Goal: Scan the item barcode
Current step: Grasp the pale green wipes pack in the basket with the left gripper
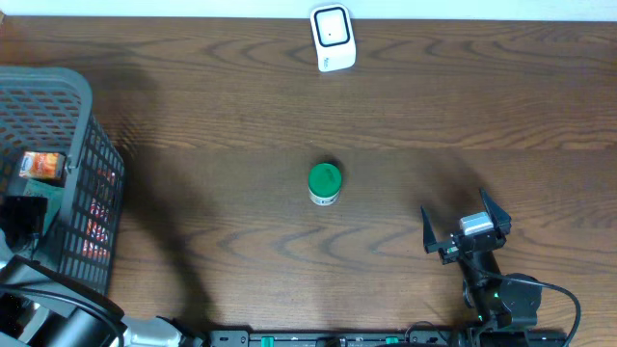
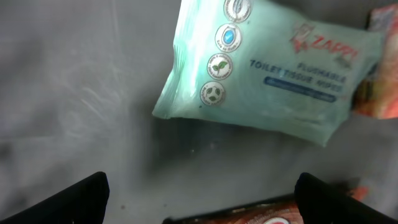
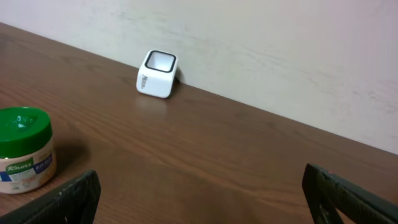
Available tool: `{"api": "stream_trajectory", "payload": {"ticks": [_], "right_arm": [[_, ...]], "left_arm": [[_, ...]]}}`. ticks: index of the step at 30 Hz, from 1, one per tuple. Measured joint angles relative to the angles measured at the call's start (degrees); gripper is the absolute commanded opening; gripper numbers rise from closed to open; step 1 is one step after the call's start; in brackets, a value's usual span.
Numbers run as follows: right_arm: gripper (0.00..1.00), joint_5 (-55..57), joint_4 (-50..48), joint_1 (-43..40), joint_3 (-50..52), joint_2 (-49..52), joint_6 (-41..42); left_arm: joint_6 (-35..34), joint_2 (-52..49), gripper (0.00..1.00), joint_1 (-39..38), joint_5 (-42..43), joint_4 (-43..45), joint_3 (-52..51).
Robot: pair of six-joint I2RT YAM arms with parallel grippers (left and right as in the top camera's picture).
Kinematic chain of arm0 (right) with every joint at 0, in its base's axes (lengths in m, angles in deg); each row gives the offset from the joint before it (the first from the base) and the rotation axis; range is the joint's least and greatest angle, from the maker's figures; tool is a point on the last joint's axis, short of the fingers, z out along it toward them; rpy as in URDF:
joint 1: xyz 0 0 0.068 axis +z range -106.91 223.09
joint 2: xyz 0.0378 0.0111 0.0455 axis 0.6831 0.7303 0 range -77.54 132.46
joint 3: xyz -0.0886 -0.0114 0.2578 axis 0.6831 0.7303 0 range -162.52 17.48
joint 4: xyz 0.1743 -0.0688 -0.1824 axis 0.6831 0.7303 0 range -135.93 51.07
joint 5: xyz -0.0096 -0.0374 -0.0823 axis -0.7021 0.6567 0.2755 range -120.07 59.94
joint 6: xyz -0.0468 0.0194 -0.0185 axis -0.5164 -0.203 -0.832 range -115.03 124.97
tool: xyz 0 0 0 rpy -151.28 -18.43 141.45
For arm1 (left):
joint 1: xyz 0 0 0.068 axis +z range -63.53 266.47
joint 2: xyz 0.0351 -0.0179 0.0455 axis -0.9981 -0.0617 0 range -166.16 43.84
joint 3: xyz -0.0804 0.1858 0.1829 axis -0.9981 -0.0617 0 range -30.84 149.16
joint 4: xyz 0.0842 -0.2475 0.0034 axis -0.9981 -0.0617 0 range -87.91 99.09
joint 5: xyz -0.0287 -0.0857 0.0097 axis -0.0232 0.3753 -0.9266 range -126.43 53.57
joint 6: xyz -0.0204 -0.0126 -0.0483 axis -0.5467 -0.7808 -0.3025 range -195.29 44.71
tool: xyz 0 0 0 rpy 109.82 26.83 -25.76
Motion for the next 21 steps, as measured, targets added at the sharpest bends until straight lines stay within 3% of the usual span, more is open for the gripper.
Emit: {"api": "stream_trajectory", "payload": {"ticks": [10, 21], "right_arm": [[0.99, 0.0, 0.0, 0.0, 0.0, 0.0, 0.0], [0.99, 0.0, 0.0, 0.0, 0.0, 0.0, 0.0]], "left_arm": [[1.1, 0.0, 0.96, 1.6, 4.2, 7.2, -6.4], [1.0, 0.0, 0.96, 1.7, 1.2, 8.5, -6.4]]}}
